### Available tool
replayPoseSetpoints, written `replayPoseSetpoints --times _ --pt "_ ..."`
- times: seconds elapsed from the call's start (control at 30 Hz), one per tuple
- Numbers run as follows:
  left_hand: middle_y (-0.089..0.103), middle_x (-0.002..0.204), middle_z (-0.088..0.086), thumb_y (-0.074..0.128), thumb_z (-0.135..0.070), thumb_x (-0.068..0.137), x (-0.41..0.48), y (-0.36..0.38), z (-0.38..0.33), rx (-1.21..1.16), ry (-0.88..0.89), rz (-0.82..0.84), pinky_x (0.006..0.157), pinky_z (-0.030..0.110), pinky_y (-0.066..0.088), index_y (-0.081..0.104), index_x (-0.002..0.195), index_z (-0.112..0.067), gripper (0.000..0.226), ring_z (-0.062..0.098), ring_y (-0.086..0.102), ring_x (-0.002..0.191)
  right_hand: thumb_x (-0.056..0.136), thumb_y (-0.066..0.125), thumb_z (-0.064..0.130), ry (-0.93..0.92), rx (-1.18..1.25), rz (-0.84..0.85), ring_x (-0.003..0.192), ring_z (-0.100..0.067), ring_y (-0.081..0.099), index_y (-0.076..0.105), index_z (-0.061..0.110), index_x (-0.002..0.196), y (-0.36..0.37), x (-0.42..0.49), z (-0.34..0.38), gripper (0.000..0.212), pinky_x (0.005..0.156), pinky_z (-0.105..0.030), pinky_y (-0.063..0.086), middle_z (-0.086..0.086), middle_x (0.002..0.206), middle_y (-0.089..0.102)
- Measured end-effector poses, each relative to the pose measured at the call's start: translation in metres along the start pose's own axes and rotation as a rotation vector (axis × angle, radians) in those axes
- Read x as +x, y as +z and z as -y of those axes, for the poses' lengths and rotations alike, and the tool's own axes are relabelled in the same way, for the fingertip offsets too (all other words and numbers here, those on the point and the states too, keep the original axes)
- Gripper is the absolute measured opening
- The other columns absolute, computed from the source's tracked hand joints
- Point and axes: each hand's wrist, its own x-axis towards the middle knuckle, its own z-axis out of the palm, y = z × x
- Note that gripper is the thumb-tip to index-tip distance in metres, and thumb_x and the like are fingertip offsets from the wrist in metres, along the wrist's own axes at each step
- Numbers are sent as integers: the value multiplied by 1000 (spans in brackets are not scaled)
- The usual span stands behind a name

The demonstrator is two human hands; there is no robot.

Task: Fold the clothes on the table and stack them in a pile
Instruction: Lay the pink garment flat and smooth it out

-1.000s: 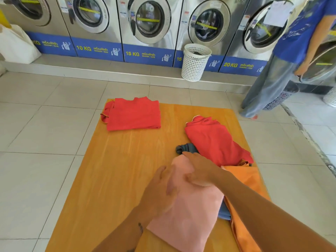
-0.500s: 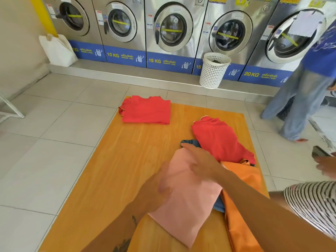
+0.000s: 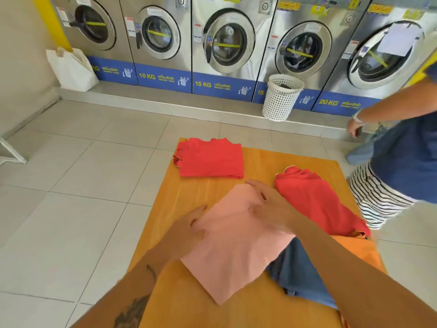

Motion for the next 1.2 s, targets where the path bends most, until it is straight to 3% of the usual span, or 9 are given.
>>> replayPoseSetpoints --times 0.1,0.23,0.33,0.43,0.57,0.7,0.9,1.03,1.2 --pt "42 150 -7 63 -16 90 38 -56 -14 153 51 5 99 27 43 34 148 -37 68 15 48 128 76 64 -12 52 158 -137 126 -28 52 49 29 140 22 26 5 78 102 -47 48 -6 140 53" --pt "49 145 -3 51 -14 87 81 -99 -35 381 152 -141 93 33 45 35 147 -38 67 26 55 120 77 67 -1 122 269 -387 110 -20 58 47 38 139 43 53 2 77 80 -33 51 4 124 57" --pt "37 152 0 51 -22 86 96 -91 -26 855 177 -139 110 52 23 25 150 -35 70 25 31 139 87 61 5 261 -62 -332 130 -26 45 20 22 155 56 54 -22 81 99 -38 41 -6 149 40" --pt "7 162 2 45 -32 90 90 -51 9 932 146 62 113 65 6 19 151 -36 67 27 1 147 92 61 15 418 -211 -189 140 -32 34 3 15 157 72 45 -48 87 107 -38 34 -12 158 27" --pt "-24 161 -3 28 -50 90 64 -8 52 813 106 71 113 63 5 -16 148 -42 73 23 -23 146 89 58 22 419 -383 -140 94 -26 56 4 24 157 84 41 -51 87 64 -29 48 -12 121 49" --pt "-32 158 -5 20 -57 88 52 -7 68 841 127 -12 112 64 -3 -33 140 -47 75 21 -28 144 90 55 32 456 -547 27 144 -37 22 3 30 157 94 32 -55 84 105 -47 42 -6 164 1" --pt "-24 160 -6 28 -58 87 56 -21 55 865 91 9 110 70 -2 -12 149 -44 75 22 -21 147 93 56 23 396 -431 20 148 -27 20 10 26 158 78 23 -52 80 102 -28 34 -1 166 4" --pt "6 163 -4 33 -48 89 55 -19 28 794 44 -59 113 67 1 16 150 -37 64 24 2 149 92 61 22 310 -324 -108 144 -24 29 22 22 156 55 -3 -51 75 104 -29 37 -3 162 20" --pt "40 147 -7 45 -36 89 45 18 -33 514 294 -194 112 46 30 41 141 -29 53 19 40 132 91 65 22 243 -246 -309 108 -8 55 40 30 147 5 -59 -62 62 80 -12 44 2 148 40"
